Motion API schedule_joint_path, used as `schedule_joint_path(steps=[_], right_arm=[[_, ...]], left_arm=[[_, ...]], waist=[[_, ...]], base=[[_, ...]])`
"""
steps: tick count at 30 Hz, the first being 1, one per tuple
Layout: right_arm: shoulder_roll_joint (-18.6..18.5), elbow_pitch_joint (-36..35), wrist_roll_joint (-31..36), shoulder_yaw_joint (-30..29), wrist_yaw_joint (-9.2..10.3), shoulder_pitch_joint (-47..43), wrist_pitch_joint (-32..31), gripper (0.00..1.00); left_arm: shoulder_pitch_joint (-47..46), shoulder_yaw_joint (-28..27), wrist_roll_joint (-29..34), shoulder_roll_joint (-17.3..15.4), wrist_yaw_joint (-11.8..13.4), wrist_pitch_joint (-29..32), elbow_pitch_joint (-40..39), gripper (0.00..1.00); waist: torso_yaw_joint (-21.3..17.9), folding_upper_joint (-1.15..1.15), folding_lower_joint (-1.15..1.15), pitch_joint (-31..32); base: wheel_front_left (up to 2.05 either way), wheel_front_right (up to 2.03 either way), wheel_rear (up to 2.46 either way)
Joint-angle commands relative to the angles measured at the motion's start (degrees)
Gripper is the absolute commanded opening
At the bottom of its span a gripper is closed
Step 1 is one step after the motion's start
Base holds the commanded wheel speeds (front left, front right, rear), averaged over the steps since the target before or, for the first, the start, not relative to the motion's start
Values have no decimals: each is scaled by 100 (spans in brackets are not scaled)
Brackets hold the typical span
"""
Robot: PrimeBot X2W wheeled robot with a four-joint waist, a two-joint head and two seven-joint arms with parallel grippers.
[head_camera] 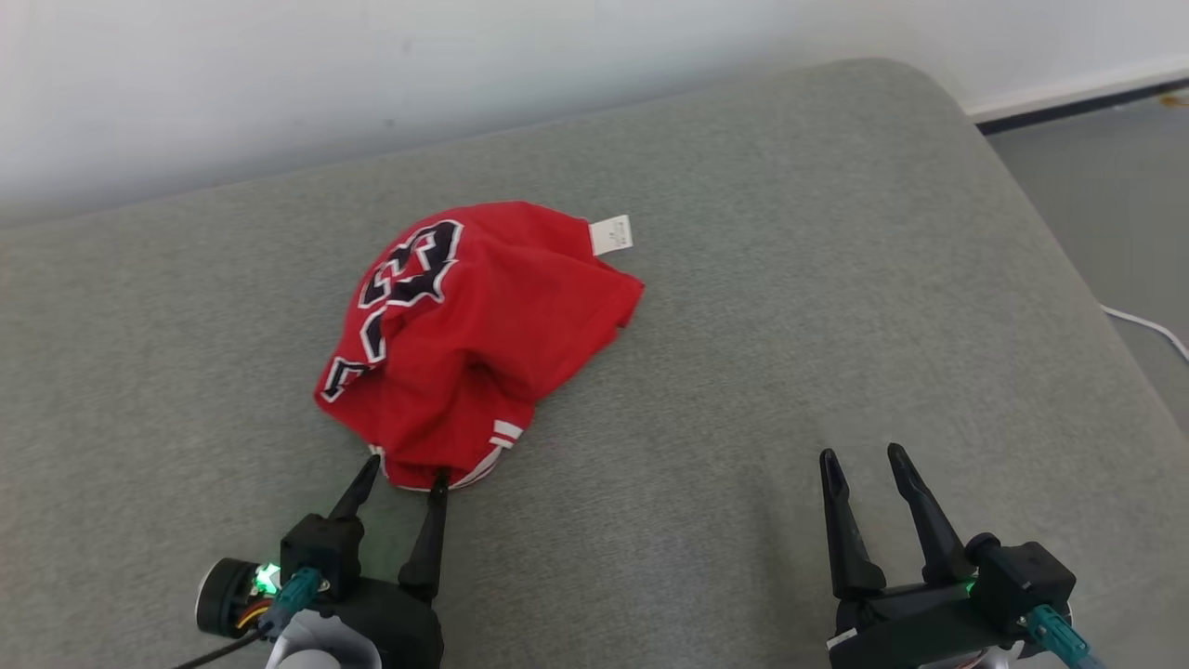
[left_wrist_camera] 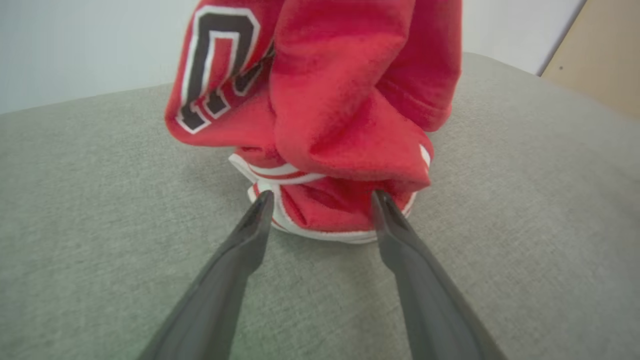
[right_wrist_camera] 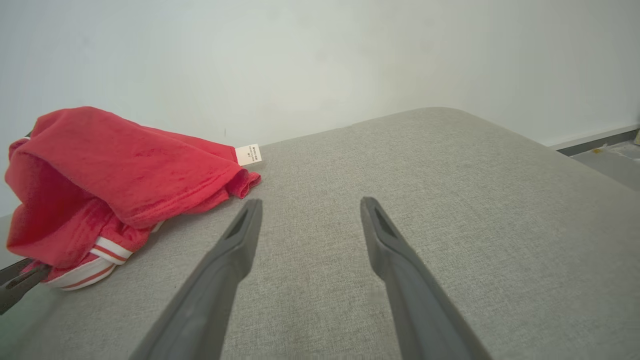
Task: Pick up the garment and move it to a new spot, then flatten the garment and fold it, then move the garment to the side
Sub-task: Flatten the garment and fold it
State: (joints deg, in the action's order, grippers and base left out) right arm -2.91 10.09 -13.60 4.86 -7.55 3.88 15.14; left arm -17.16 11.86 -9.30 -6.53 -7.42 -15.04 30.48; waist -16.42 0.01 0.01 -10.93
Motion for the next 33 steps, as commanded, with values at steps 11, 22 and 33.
schedule_joint_path(steps=[11,22,33], right_arm=[[5,-9,13,-146,12,-50,10,100],[3,-1,92,-189,13,-250,11,100],[3,30,120,-166,13,-349,10,100]], left_arm=[[-446,97,-162,-11,-4,-12,565,0],[273,-122,-437,-222,2,-13,-699,0],[1635,-399,-835,-451,87,73,-1670,0]], waist=[[-124,-1,-1,0],[736,-1,-1,296],[1464,-1,-1,490]], base=[[0,0,0],[0,0,0],[0,0,0]])
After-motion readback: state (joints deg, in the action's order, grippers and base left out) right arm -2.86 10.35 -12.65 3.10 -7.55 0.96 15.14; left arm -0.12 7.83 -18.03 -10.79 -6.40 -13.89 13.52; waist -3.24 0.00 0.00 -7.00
